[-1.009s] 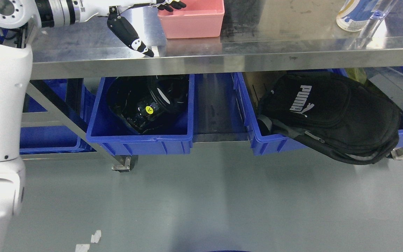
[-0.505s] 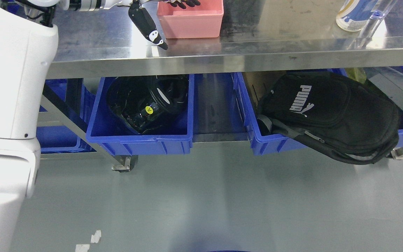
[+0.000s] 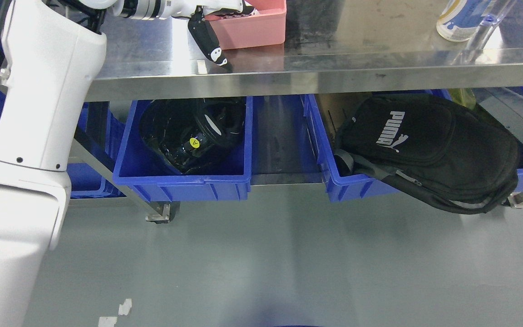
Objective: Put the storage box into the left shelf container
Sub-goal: 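Reach the left hand over the pink box and close fingers on its rim, then lift the pink box off the table with the left hand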
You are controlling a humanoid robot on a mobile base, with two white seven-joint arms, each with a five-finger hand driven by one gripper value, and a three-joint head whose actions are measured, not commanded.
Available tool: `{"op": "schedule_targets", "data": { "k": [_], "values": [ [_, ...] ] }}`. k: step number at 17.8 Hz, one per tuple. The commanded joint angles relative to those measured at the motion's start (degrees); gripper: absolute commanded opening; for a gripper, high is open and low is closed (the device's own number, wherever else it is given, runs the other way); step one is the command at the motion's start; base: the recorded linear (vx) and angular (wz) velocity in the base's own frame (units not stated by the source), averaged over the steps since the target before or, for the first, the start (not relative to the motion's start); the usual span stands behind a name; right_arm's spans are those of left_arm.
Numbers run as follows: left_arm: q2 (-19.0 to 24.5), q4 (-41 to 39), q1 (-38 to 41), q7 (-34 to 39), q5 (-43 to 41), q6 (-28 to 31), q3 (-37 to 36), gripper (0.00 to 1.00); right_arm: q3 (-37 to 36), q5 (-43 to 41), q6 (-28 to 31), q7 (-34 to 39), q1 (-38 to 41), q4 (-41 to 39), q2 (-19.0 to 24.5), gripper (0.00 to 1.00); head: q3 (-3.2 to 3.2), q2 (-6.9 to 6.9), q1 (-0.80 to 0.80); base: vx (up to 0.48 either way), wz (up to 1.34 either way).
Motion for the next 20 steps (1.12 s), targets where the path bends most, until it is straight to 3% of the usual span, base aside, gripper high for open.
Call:
{"op": "schedule_targets", "data": {
  "k": [1, 2, 4, 6, 9, 11, 14, 20],
  "values": [
    [-3.3, 6.5, 0.1, -0.3, -2.1, -1.2, 0.7, 0.50, 0.0, -1.2, 0.0, 0.2, -0.3, -1.0, -1.0, 1.00, 0.00, 0.00, 0.00, -0.001, 0.05],
    [-3.3, 6.6, 0.4, -0.4, -2.1, -2.8, 2.0, 0.42, 0.0, -1.2, 0.0, 0.2, -0.3, -1.0, -1.0, 1.00, 0.00, 0.00, 0.00, 0.005, 0.09],
    [-3.3, 8.3, 0.9, -0.5, -2.0, -8.2, 5.6, 0.16, 0.0, -1.2, -0.1, 0.2, -0.3, -1.0, -1.0, 1.00, 0.00, 0.00, 0.00, 0.005, 0.05],
    [-3.3, 9.8, 1.5, -0.7, -2.0, -12.4, 9.5, 0.05, 0.0, -1.2, 0.0, 0.3, -0.3, -1.0, -1.0, 1.00, 0.00, 0.00, 0.00, 0.001, 0.03],
    [-4.5, 9.8, 2.2, -1.2, 0.5, -13.0, 15.6, 0.00, 0.0, -1.2, 0.0, 0.2, -0.3, -1.0, -1.0, 1.00, 0.00, 0.00, 0.00, -0.002, 0.04],
    [-8.7, 9.8, 3.0, -4.1, 8.0, -11.9, 25.5, 0.00, 0.0, -1.2, 0.0, 0.2, -0.3, -1.0, -1.0, 1.00, 0.00, 0.00, 0.00, 0.000, 0.00],
    [-8.7, 9.8, 5.0, -5.2, 16.9, -10.0, 34.1, 0.00, 0.0, -1.2, -0.1, 0.2, -0.3, -1.0, -1.0, 1.00, 0.00, 0.00, 0.00, 0.001, 0.01],
    [-8.7, 8.3, 9.1, -5.3, 30.7, -5.6, 36.9, 0.00, 0.0, -1.2, -0.1, 0.3, -0.3, -1.0, -1.0, 1.00, 0.00, 0.00, 0.00, 0.013, 0.03]
  ]
}}
